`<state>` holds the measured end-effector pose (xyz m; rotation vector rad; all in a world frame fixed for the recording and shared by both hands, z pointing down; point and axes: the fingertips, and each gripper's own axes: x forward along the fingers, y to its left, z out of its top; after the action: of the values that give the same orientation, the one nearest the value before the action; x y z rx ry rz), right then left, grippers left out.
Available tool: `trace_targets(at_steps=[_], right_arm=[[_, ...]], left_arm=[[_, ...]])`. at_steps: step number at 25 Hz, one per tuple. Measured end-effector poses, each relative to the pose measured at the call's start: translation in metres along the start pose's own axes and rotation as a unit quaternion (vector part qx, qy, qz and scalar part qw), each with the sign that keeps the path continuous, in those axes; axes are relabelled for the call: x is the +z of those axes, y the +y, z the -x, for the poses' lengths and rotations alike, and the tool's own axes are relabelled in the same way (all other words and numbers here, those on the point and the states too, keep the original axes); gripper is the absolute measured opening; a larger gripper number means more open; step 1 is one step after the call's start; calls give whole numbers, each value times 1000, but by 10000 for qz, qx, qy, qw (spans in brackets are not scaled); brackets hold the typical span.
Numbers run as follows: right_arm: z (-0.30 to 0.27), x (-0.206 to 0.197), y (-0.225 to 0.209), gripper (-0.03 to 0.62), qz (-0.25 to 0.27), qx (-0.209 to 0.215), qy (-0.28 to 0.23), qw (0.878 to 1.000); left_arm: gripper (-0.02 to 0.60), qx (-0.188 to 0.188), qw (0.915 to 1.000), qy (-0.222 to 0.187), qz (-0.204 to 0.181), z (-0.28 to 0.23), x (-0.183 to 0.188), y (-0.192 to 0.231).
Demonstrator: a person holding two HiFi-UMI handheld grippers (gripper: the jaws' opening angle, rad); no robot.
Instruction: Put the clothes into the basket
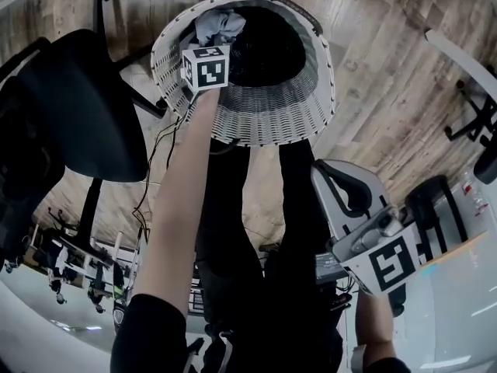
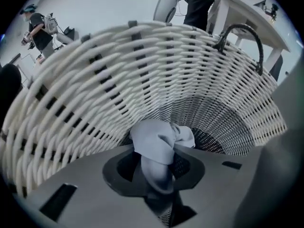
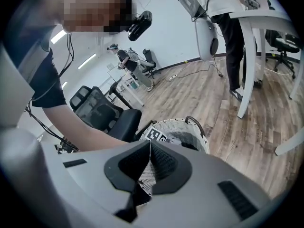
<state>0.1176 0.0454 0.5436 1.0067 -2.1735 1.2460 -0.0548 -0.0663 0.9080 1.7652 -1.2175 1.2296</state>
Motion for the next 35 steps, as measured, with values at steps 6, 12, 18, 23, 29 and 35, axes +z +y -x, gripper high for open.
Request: trace_targets(at_steps=[6,12,18,23,29,35], right_arm=[[-12,-21,-13,17,-133,-25,146,9998],[-20,-37,-20,17,-182,76,305,9993],[-22,-54,-34,17,-254,-24,499,9984],[-18,-55,-42,17,-250,-73,576,9980],[-15,-48,-37,17,-124,12,573,9983],[-10,-42,-26,17,34,109,524,9986]], left_arm=[[110,-58,9997,178,-145,-36,-13,2],[115,-123,9988,452,-110,-64,-30,1],[115,-233,9962,816,-173,-86,-55,-7],[141,-255,9936,1060,-296,-90,-69,-15],[141,-177,9918,1204,-382,-82,-72,-18],[136,-225,9937,1051,-330,-61,-54,-20]])
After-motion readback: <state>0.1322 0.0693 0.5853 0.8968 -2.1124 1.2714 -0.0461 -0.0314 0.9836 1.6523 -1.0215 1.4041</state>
